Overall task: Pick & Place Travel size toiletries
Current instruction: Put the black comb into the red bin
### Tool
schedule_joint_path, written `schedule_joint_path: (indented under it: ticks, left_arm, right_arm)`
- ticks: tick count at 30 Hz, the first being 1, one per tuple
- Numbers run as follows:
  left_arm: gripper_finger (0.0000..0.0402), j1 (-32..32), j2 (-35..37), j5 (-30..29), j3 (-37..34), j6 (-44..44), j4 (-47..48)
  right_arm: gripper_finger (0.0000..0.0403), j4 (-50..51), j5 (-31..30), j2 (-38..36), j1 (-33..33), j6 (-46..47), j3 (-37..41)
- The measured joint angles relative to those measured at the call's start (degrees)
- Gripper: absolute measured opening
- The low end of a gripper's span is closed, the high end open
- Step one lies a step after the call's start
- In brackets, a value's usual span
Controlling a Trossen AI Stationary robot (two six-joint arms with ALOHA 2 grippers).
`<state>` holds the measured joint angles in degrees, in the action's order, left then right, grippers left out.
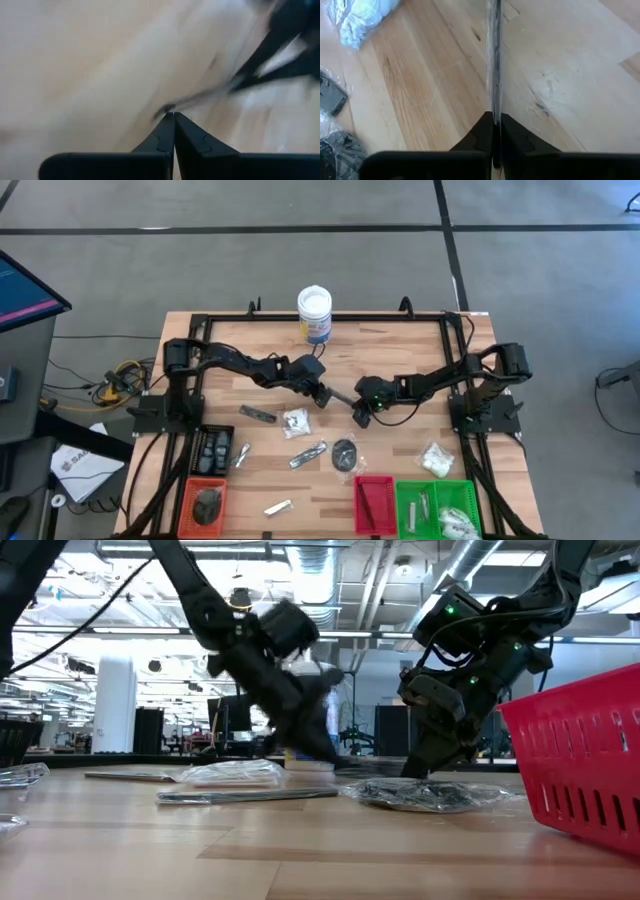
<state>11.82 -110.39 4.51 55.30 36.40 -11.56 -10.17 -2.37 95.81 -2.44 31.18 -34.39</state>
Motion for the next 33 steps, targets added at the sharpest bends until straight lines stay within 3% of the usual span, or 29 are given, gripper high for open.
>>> schedule_joint_path:
  ticks: [8, 16, 24, 33]
  left_arm:
    - [0.0000, 0.14, 10.15, -10.87, 0.27, -1.67, -1.11]
    - [0.0000, 0.15, 16.58, -15.70, 0.32, -1.76, -1.15]
    - [0.0000, -0.12, 17.14, -15.69, 0.36, 1.53, -1.28]
    - [0.0000, -6.11, 17.14, -21.51, 0.36, 8.25, -1.28]
  right_arm:
    - [0.0004, 5.41, -0.73, -5.40, 0.04, 2.02, 0.23]
    - [0.0003, 13.39, -8.59, -16.18, 3.66, 10.87, 0.13]
    - [0.0001, 27.96, -18.57, -23.97, 13.08, 21.33, -3.72]
    - [0.0001, 45.15, -28.84, -22.29, 28.22, 35.60, -17.02]
